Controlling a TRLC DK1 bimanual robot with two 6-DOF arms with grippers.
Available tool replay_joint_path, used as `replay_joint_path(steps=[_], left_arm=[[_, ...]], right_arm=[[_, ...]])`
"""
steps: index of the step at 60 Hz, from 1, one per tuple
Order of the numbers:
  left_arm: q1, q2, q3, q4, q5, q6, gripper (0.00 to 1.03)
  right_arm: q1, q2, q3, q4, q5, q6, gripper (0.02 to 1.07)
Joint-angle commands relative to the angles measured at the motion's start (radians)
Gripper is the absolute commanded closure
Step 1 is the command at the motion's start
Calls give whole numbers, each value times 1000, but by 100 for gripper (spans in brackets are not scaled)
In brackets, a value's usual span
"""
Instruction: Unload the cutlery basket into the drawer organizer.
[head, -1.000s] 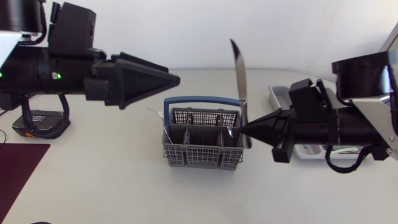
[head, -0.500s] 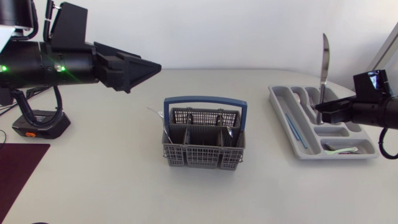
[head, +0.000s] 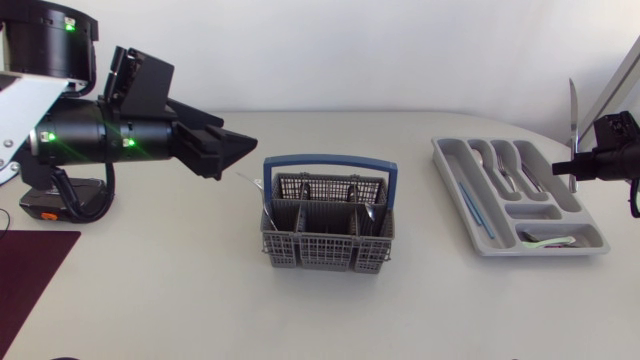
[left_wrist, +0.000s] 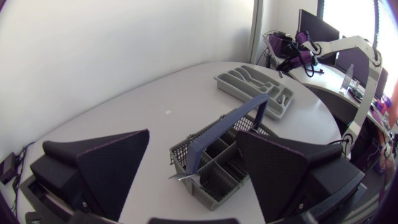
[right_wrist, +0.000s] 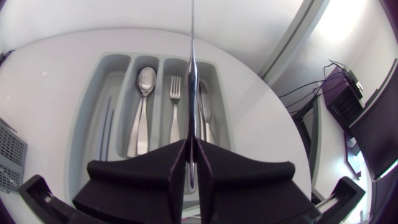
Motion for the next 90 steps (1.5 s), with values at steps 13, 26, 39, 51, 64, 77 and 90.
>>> replay_joint_path(steps=[13,26,39,51,64,77,90], left_arm=[[-50,14,-31,-5,-55,25,6],[-67,8,-34,-13,-79,25,6],[-85,-5,-42,-19,-88,25,6],[-88,-14,-53,-20,-91,25,6],[-88,-46,-76,-22,-108,34,6],[-67,-69,-91,-22,-116,37,6],[-45,-86,-108,-26,-118,37,6]], right_arm=[[-11,235,206,9,78,-19,101],[-21,365,288,12,105,-6,101],[-21,469,348,12,136,0,101],[-7,532,385,9,151,1,101],[2,543,400,6,157,21,69],[12,505,382,1,157,27,56],[16,385,292,9,134,32,48]])
